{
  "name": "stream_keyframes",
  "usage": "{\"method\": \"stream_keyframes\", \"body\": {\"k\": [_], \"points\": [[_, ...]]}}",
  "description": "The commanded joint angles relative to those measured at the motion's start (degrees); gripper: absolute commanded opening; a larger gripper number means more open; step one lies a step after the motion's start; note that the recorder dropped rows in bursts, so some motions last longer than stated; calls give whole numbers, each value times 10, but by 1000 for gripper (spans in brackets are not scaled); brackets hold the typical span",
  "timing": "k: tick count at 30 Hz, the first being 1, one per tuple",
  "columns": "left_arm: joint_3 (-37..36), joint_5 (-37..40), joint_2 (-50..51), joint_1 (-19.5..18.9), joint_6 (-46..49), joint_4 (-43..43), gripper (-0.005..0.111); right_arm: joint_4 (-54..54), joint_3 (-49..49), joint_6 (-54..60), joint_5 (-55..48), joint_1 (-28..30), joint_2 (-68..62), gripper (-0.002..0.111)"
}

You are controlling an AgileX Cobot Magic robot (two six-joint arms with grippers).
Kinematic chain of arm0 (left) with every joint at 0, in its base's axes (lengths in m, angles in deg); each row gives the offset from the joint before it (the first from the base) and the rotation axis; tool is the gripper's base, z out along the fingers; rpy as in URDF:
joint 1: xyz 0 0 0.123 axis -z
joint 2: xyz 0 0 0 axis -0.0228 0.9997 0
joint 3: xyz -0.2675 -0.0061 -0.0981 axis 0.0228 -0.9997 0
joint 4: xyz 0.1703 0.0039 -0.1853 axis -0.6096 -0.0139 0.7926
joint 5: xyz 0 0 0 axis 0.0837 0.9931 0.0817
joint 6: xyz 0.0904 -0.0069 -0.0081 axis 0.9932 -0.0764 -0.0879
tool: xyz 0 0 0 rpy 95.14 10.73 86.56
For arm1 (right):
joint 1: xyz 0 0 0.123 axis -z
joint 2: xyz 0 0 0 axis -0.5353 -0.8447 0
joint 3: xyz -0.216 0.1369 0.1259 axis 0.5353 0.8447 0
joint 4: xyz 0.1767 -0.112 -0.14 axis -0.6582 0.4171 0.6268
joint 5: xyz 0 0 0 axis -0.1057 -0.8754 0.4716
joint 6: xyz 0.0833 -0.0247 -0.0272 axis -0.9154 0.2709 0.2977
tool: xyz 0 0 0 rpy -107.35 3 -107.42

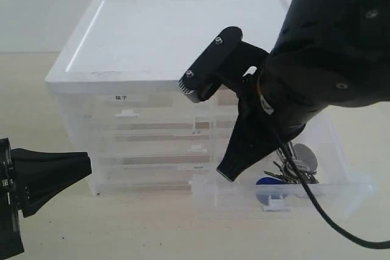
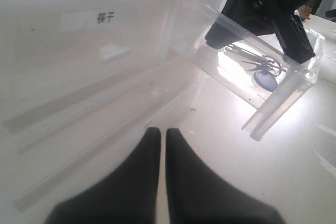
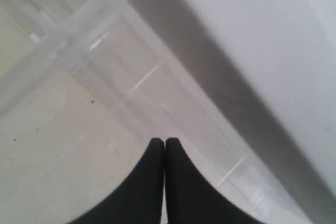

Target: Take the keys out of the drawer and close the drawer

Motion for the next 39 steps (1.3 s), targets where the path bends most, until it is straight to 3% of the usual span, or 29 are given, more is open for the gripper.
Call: {"method": "stream_keyframes", "body": {"k": [1, 6, 11, 12, 15, 20, 27, 32, 35, 37, 39], "points": [[0, -6, 4, -1, -4, 3, 5, 16, 4, -28, 38, -9, 7, 0], [0, -6, 4, -1, -4, 4, 5, 17, 4, -48, 17, -9, 85, 0], [0, -6, 4, -1, -6, 8, 5, -59, 4, 41, -125, -6, 88, 1], [0, -6, 4, -1, -6, 8, 5, -67, 4, 43, -125, -6, 85, 6], [0, -6, 4, -1, -7, 8, 5, -84, 4, 66, -145, -6, 77, 37], [0, -6, 4, -1, -14, 8, 5, -86, 4, 69, -151, -6, 67, 27], [0, -6, 4, -1, -22, 11, 5, -81, 4, 74, -155, -6, -8, 49], [0, -6, 4, -1, -30, 12, 5, -71, 0, 67, -145, -6, -25, 46], [0, -6, 4, -1, -31, 12, 5, -33, -5, 49, -148, -6, -22, 25], [0, -6, 4, -1, -35, 12, 5, 12, -5, 13, -140, -6, -22, 5], [0, -6, 4, -1, -36, 12, 5, 43, -9, -8, -135, -6, -22, 1]]}}
